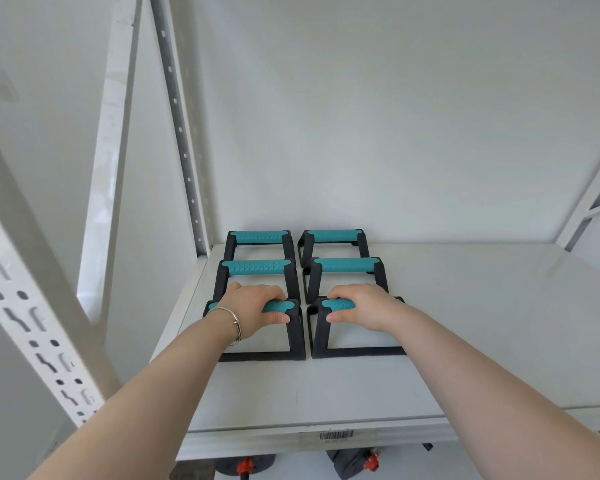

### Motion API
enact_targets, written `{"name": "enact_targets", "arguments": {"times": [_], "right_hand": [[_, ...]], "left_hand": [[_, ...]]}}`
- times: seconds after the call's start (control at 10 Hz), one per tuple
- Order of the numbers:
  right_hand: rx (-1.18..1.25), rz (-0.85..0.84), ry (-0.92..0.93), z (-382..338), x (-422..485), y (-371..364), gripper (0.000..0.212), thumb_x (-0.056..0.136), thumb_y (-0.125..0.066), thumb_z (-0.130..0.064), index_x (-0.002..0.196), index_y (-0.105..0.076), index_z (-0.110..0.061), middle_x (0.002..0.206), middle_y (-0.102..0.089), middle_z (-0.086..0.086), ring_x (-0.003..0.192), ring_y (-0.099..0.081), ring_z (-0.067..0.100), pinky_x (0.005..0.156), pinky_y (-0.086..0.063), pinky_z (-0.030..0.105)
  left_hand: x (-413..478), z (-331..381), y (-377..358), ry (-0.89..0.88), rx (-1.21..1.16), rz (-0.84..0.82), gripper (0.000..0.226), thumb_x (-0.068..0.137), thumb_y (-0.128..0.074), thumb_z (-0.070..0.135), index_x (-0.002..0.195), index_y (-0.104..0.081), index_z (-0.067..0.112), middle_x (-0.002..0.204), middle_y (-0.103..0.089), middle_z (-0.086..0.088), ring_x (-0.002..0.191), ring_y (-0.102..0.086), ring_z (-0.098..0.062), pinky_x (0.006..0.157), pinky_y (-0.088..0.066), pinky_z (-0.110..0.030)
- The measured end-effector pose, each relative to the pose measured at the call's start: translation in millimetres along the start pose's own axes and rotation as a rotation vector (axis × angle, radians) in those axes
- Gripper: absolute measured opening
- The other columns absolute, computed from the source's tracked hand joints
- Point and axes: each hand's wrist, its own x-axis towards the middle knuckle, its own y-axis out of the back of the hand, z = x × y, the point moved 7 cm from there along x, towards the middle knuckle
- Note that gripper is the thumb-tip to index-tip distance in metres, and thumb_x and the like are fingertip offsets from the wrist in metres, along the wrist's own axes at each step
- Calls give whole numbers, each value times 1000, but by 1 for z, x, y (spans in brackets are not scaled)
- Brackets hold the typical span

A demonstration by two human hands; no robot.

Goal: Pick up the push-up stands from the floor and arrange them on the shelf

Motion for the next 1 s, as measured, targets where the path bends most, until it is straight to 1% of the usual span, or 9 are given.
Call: {"name": "enact_targets", "arguments": {"times": [0.2,0.3,0.4,0.5,0.7,0.8,0.9,1.0], "right_hand": [[-5,2,11,0,0,-1,42,81,-63,-60,117,-58,-39,112,-63,-5,102,-51,19,92,-47,39],[-83,7,23,-3,-2,-1,45,84,-57,-63,120,-55,-37,114,-62,-5,102,-51,21,92,-44,39],[-176,35,46,-6,-4,-1,46,87,-50,-64,124,-52,-35,115,-61,-5,102,-51,19,92,-38,38],[-286,95,64,-6,-10,-4,49,90,-41,-66,127,-49,-35,115,-61,-3,109,-50,22,94,-36,43],[-344,164,38,-5,-16,-8,54,89,-33,-70,132,-44,-39,121,-60,-4,112,-48,22,91,-32,43],[-335,217,14,-6,-21,-8,56,90,-31,-70,136,-40,-39,127,-57,-3,119,-47,23,101,-31,45],[-268,297,-24,-6,-29,-6,61,91,-33,-66,142,-37,-33,137,-52,-1,128,-42,24,112,-25,45],[-265,531,-87,-2,-46,7,63,92,-44,-58,144,-38,-23,139,-51,3,130,-41,25,112,-26,42]], "left_hand": [[-1,1,1,6,-2,-2,32,86,-50,62,110,-52,41,107,-62,16,97,-52,-16,99,-33,-37],[-4,4,4,0,15,17,33,87,-50,61,111,-53,38,106,-63,14,94,-53,-14,98,-32,-37],[-5,7,3,2,51,17,37,88,-48,61,115,-52,36,109,-62,13,96,-55,-14,98,-32,-39],[-7,7,-1,17,67,29,40,89,-47,60,121,-50,36,115,-60,12,104,-55,-15,97,-33,-39],[-9,7,-4,57,76,50,40,89,-45,61,121,-49,37,114,-60,12,104,-54,-15,97,-33,-40],[-13,12,-2,107,113,64,46,89,-43,61,129,-47,37,123,-58,8,113,-51,-20,102,-33,-43],[-18,21,-2,154,102,100,56,91,-41,59,140,-38,32,141,-48,4,130,-42,-23,112,-25,-46],[-26,43,3,219,106,243,69,92,-40,58,149,-22,23,156,-29,-1,145,-20,-23,118,-17,-49]]}}
